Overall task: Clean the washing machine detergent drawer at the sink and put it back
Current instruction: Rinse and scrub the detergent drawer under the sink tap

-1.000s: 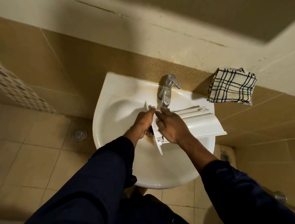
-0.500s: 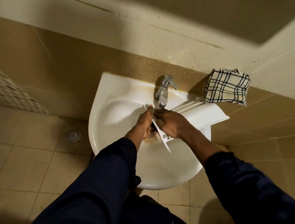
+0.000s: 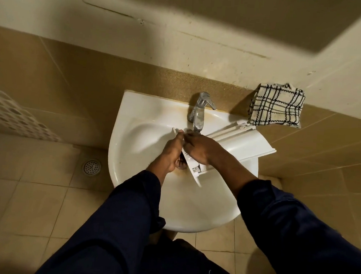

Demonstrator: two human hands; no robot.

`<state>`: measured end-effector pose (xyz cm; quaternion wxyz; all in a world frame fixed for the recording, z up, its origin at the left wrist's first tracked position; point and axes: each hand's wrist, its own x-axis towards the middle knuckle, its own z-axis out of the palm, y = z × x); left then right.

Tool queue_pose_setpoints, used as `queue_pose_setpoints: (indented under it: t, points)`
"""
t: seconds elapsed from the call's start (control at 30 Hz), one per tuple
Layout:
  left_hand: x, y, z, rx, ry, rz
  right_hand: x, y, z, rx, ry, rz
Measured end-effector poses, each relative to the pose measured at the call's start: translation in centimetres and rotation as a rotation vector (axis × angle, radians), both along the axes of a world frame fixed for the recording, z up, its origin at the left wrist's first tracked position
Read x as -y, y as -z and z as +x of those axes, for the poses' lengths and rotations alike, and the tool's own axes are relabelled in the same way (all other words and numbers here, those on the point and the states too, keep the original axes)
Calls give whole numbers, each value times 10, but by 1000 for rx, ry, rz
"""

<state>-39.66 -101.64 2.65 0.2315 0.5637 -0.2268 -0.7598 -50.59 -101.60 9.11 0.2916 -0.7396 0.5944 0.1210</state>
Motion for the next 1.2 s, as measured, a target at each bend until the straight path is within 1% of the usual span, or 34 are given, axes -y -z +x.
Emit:
queue_pose_setpoints:
  t: [0.1,0.13,0.23,0.33,0.4,0.5,0.57,0.63,0.7,0.73,0.8,0.9,0.97,1.03,1.1,1.17,1.2]
  points:
    - [-7,-17,12,132,62,-147,-20,-3,-16,26,-15,-85]
    - [-12,-21,18,172,74,-204,-23,-1,-25,7,-14,-112]
    - [-26,-27,34,246,98,-312,-22,11,-47,-157,51,-94]
    - [-38,-26,43,301,122,-419,-16,25,-48,-231,147,-205]
    - [-43,-25,43,392,132,-516,-13,25,-31,-182,160,-296]
    - [-47,-23,46,504,124,-622,-16,26,-11,-70,33,-398]
    - [-51,-22,51,554,118,-669,-16,26,-22,-26,26,-426]
    - [-55,-20,60,585,122,-710,-14,29,-49,-49,119,-429]
    - [-58,-18,66,598,123,-742,-14,29,-76,-97,238,-381]
    - [-58,-17,66,607,132,-759,-15,30,-82,-118,256,-374]
    - [-59,-18,62,631,155,-796,-19,31,-72,-118,199,-422]
    - [-60,-21,54,635,190,-831,-26,31,-37,-10,69,-447]
    - [-63,-21,56,623,197,-828,-27,28,-31,33,58,-463]
    - [-66,-20,62,606,209,-800,-26,19,-44,84,206,-509]
    - [-69,-18,68,589,235,-784,-26,12,-63,134,476,-537]
    - [-73,-17,73,551,264,-768,-27,4,-83,169,736,-503]
    - [-76,-16,77,520,271,-753,-27,1,-92,224,840,-470]
